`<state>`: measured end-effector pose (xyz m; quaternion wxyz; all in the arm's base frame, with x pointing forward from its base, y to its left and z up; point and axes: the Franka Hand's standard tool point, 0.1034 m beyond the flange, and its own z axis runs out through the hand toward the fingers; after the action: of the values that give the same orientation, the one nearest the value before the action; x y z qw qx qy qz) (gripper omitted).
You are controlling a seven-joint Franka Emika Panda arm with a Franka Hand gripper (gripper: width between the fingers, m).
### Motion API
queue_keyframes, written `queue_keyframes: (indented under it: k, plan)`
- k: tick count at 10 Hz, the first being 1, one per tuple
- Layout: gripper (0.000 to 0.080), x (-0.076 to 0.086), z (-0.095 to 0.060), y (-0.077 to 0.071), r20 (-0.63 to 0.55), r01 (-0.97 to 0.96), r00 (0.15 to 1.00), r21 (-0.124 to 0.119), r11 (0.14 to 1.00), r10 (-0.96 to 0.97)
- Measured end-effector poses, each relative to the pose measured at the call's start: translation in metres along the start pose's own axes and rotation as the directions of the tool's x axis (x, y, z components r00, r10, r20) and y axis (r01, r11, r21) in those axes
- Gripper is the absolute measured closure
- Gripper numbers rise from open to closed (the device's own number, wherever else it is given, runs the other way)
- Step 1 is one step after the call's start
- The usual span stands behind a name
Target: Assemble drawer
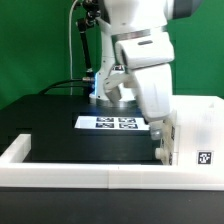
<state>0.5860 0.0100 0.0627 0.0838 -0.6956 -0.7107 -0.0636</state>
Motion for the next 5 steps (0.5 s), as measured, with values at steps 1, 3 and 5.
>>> queue_keyframes:
  k: [1,3,5]
  plan:
    - [0.0151,-0.016,-0.002,-0.002,0.0,0.0,1.0,0.012,1.0,0.0]
    - [0.0151,-0.043,-0.017,-0.001,0.014,-0.023,1.0,0.001,1.0,0.023]
    - [0.0151,-0.059,-0.041,-0.004,0.042,-0.055,0.997,-0.059,0.997,0.058]
